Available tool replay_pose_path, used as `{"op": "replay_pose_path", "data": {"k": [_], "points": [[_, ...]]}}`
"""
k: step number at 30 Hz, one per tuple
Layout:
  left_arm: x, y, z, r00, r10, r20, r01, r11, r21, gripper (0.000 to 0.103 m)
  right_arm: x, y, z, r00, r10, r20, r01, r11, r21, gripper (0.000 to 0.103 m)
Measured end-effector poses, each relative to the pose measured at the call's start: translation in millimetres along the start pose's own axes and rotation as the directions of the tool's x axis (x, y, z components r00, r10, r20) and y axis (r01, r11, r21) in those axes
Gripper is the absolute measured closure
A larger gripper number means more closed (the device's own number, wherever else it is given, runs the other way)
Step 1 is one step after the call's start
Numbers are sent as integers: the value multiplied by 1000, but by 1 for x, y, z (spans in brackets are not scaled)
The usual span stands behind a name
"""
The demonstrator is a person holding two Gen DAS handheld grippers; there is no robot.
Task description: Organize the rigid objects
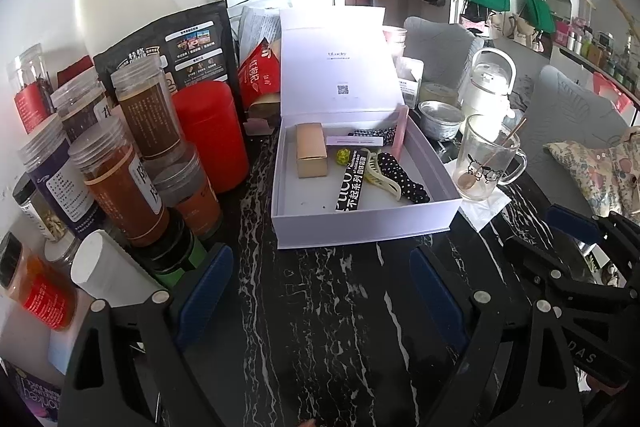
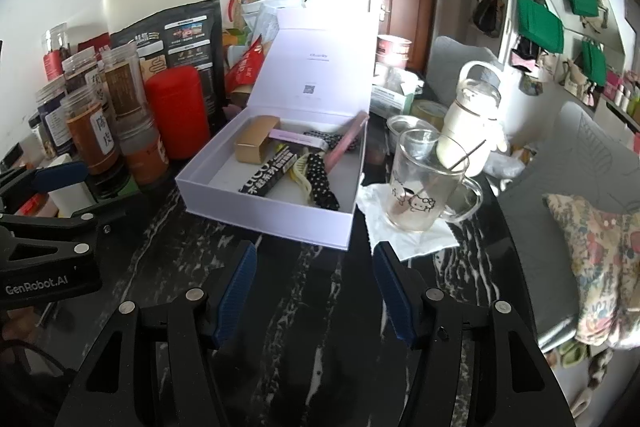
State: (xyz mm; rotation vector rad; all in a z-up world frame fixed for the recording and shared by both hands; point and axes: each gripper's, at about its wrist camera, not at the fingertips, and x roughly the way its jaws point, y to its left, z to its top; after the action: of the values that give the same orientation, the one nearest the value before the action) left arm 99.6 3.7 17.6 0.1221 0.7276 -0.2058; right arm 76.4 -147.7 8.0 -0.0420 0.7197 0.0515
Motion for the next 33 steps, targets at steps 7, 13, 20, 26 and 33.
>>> {"op": "replay_pose_path", "data": {"k": [7, 13, 20, 26, 33], "points": [[-3, -3, 2, 1000, -7, 4, 7, 1000, 7, 12, -3, -2, 0, 1000, -2, 6, 2, 1000, 1, 42], [-5, -4, 3, 1000, -10, 8, 10, 1000, 10, 12, -6, -3, 0, 1000, -4, 10, 4, 1000, 3, 42], [-5, -5, 1, 1000, -1, 3, 1, 1000, 9, 12, -6, -3, 0, 1000, -6, 9, 6, 1000, 3, 39], [-7, -7, 0, 1000, -2, 4, 2, 1000, 15, 12, -8, -4, 1, 1000, -10, 8, 10, 1000, 0, 38], [-7, -7, 0, 1000, 18, 9, -18, 1000, 12, 12, -10, -5, 0, 1000, -6, 13, 6, 1000, -3, 38]]}}
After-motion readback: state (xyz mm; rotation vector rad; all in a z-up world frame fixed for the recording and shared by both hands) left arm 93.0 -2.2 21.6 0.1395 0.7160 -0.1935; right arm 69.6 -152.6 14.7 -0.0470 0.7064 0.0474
